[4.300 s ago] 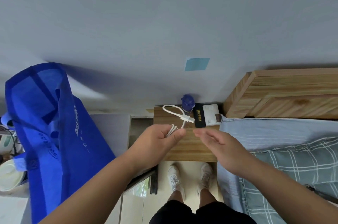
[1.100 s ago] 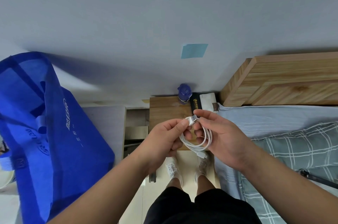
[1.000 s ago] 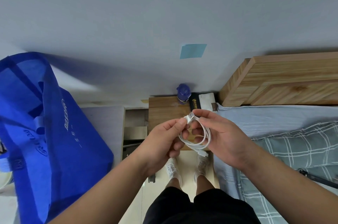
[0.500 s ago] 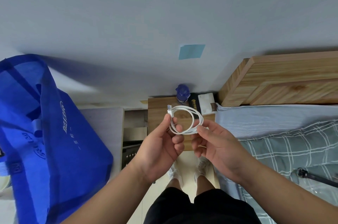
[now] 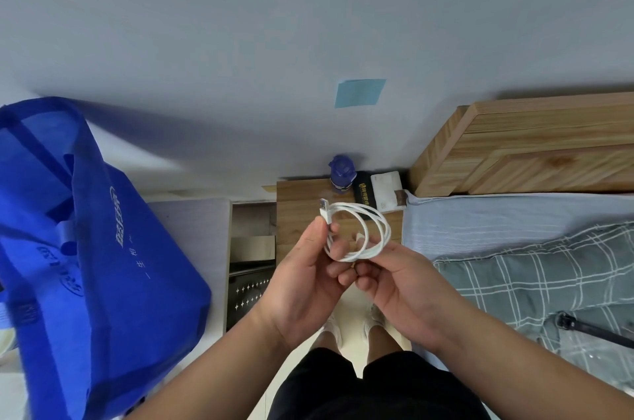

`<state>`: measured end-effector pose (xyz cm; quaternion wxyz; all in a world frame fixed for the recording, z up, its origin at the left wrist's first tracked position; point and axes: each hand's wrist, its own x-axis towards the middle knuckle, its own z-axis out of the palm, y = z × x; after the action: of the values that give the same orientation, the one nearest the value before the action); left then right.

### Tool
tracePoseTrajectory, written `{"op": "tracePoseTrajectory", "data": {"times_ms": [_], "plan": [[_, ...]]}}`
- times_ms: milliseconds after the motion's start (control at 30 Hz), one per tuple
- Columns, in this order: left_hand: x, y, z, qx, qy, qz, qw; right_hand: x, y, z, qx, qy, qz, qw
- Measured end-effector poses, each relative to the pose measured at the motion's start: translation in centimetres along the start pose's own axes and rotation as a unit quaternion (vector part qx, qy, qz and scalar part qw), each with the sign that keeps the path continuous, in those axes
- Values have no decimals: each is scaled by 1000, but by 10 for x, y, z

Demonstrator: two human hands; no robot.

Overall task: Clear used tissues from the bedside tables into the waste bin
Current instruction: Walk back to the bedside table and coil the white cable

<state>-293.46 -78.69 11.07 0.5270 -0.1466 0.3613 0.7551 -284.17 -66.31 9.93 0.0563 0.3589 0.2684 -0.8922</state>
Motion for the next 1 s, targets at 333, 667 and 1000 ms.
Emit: {"op": "tracePoseTrajectory", "data": {"times_ms": [333,667,1000], "plan": [[2,-7,-5,154,179,80,968,-4,-3,4,-46,-25,-80,995],[-5,-7,2,109,175,-7,979,8,-9,-7,-118,104,-139,978],[-5,13,-13,343,103,20,933,16,-7,-22,-81,30,-72,994]]}}
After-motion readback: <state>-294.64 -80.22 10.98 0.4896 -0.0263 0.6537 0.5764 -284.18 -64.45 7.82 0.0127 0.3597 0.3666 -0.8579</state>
